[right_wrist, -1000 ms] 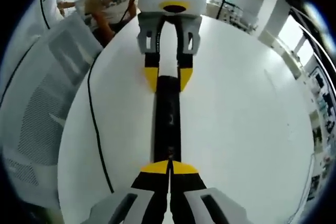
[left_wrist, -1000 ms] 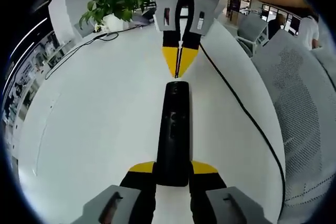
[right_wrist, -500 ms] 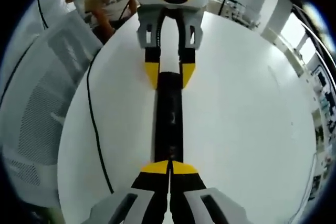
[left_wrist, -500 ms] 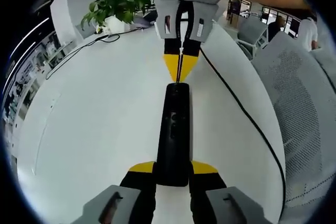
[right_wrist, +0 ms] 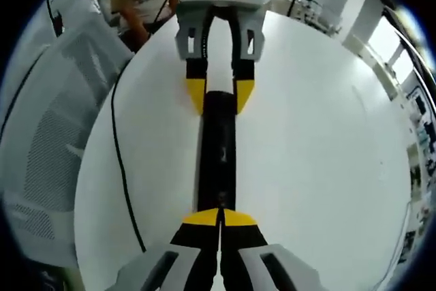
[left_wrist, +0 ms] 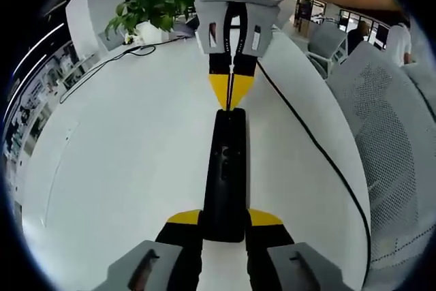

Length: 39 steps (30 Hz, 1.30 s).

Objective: Press the specified remote control buttons in sequence, fully releasing each button before pressing the next.

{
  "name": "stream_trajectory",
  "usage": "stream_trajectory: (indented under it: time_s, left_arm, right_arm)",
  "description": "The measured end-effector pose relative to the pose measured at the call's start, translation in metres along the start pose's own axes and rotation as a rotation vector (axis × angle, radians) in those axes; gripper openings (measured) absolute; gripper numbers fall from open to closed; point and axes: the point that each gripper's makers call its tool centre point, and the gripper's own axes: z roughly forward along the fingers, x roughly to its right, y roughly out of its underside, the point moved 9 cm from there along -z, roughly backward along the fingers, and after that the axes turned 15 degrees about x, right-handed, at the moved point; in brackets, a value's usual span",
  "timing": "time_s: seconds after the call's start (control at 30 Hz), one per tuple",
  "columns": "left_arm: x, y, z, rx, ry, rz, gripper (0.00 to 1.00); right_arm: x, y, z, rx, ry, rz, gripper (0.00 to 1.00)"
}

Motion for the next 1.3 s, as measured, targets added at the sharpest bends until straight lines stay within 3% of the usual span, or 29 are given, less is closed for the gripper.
stream_trajectory:
  time_s: [0.7,1.0,1.3]
  left_arm:
    - [-0.0005,0.0003,0.0003,0.0,-0.003,-0.002,0.23]
    - [-0.0007,0.0008,0.0002,0.007,-0.003,-0.005,0.23]
    - [-0.0004,0.0004,0.0003,0.005,-0.001,-0.002,0.23]
  right_arm:
    - [0.0014,0.0004,0.0032,-0.013,-0.014,0.005,0.0]
    - [0.0035,-0.0043,0.0062,-0.067,-0.036,-0.007,0.0]
    - [0.0022,-0.0031,0.0053,-0.058,-0.023,-0.006,0.0]
